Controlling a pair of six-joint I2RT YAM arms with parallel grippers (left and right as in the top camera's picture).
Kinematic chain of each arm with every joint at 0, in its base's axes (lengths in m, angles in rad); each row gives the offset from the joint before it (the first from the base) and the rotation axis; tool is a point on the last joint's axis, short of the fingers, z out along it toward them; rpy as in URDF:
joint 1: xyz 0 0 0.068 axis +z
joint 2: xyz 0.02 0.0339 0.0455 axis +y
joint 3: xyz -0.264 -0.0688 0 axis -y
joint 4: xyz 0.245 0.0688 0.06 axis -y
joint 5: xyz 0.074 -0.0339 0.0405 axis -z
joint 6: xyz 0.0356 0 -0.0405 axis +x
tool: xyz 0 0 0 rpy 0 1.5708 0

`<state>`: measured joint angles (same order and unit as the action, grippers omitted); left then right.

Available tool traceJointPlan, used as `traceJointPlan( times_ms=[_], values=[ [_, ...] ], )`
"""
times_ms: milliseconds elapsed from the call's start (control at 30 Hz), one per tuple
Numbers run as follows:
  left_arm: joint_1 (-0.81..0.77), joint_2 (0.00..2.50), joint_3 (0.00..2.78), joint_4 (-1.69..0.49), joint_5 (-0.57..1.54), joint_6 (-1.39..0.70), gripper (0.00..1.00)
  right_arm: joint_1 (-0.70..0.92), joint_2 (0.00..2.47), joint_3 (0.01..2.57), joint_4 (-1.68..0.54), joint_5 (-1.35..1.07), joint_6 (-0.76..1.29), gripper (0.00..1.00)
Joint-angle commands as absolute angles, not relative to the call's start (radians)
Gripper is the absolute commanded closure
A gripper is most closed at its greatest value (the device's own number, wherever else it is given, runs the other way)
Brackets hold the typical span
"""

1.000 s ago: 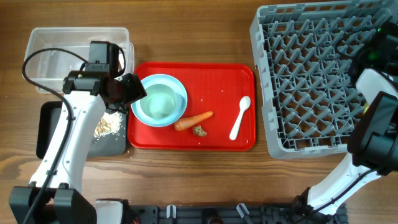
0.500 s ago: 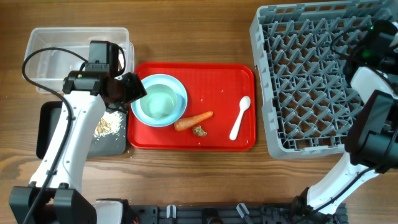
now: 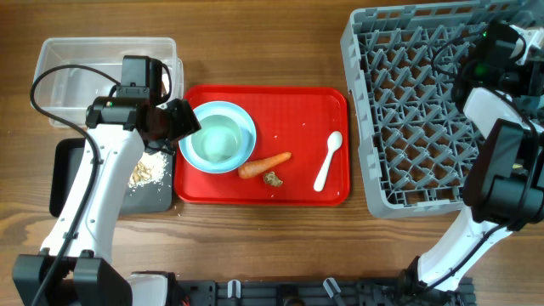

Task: Sort waste into correct bins and load items into the dishwasher rack
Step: 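Lower the light-blue cup into the rack's far corner and release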

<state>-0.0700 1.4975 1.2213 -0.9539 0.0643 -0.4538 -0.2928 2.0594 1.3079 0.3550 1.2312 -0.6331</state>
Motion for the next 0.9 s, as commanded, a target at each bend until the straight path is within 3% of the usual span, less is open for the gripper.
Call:
traceJointPlan(
  times_ms=[0,233,600,867],
  values=[
    [-0.065,1.485,1.228,-0.952,0.059,-0.460,0.27,-0.269,2.077,1.315,0.359,1.230,-0.617,0.43],
    [-0.065,1.485,1.228,-0.951,0.059,-0.460,0.27,-0.192,2.041,1.315,0.308,1.170,-0.580,0.40],
    [-0.065,1.485,1.228,-0.950,0.059,-0.460,0.26,-0.065,1.954,1.315,-0.014,0.917,-0.353,0.38],
    [-0.065,1.485,1.228,-0.951,0.059,-0.460,0.23,-0.017,1.738,1.316,-0.175,0.596,-0.329,0.27]
  ],
)
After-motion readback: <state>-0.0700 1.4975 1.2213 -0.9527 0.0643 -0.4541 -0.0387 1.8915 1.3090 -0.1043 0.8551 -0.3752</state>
